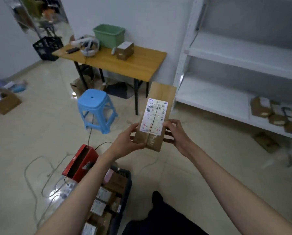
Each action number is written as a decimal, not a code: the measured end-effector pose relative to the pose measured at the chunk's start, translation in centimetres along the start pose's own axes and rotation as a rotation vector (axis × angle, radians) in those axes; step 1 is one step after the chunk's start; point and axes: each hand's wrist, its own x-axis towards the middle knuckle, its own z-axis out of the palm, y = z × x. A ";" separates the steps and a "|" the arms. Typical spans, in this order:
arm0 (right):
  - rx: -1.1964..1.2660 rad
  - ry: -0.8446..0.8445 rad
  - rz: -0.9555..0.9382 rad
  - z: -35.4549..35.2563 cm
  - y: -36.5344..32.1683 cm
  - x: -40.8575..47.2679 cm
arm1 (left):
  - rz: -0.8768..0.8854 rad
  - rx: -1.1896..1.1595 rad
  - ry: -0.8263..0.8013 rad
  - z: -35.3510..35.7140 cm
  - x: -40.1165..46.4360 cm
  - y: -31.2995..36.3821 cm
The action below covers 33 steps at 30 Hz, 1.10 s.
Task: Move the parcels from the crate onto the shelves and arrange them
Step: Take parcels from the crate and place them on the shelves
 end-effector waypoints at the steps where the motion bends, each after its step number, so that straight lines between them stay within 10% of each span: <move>1: 0.005 0.010 -0.021 -1.2 -0.3 -0.7 | 0.029 0.013 -0.001 0.8 0.6 1.0; 19: -0.237 0.150 -0.172 -27.4 -1.5 -9.4 | 0.376 0.174 -0.251 21.3 12.6 18.0; 33: -0.342 0.217 -0.050 -46.5 0.1 -7.0 | 0.264 0.155 -0.409 37.9 22.0 24.2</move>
